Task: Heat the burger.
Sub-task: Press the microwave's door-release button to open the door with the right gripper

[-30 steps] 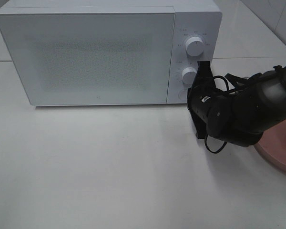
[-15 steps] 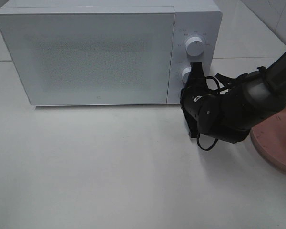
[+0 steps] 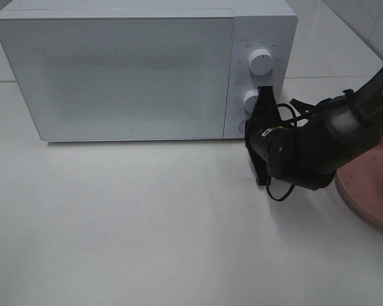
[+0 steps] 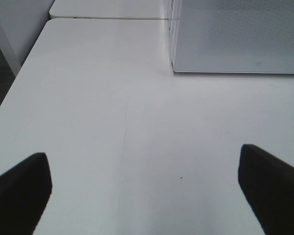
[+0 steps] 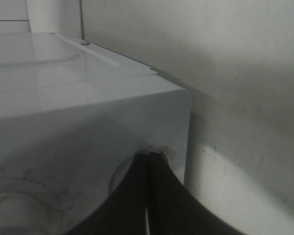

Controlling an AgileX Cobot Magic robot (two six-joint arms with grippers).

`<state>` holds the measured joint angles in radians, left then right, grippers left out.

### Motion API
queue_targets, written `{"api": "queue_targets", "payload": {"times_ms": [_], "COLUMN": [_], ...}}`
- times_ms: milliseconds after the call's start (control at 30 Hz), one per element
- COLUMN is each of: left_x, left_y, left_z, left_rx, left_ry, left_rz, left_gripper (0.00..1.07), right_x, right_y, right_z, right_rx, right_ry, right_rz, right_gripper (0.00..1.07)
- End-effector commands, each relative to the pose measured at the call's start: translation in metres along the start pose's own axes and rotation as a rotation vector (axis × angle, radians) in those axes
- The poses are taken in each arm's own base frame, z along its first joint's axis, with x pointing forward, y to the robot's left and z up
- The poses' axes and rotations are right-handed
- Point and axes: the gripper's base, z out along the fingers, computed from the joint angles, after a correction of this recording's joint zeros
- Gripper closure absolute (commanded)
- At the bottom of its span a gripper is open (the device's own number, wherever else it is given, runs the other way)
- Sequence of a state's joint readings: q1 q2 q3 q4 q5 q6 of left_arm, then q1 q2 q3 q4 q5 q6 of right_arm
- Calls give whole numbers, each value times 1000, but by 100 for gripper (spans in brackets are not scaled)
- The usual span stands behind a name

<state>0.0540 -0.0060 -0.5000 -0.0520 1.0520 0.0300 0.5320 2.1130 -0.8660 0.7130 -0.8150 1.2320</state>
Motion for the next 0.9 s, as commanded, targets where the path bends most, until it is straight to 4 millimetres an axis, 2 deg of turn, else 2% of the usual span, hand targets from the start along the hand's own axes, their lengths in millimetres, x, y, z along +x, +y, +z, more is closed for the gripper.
{"api": "queue_targets", "payload": {"times_ms": [33,233,433,533,900], "left_x": [1,1,1,1,1], "left_y": [0,0,0,0,0], "left_z": [-2,-2,-2,-2,-2], "left_rx": [3,3,3,3,3], "left_ry": [-32,-32,-32,-32,-32], "left_rz": [-1,-1,-1,-1,-1], "left_gripper": [9,9,9,9,9], "right_x": [2,4,-3,-6,2], "right_y": [10,18,23,32,55], "right_z": [3,6,7,9,24], "right_rx": [-50,-95,-142,-195,-333], "right_ry": [17,19,-25,-45,-67], "right_rz": [3,9,31,44,77], "right_gripper": [107,107,107,107,107]}}
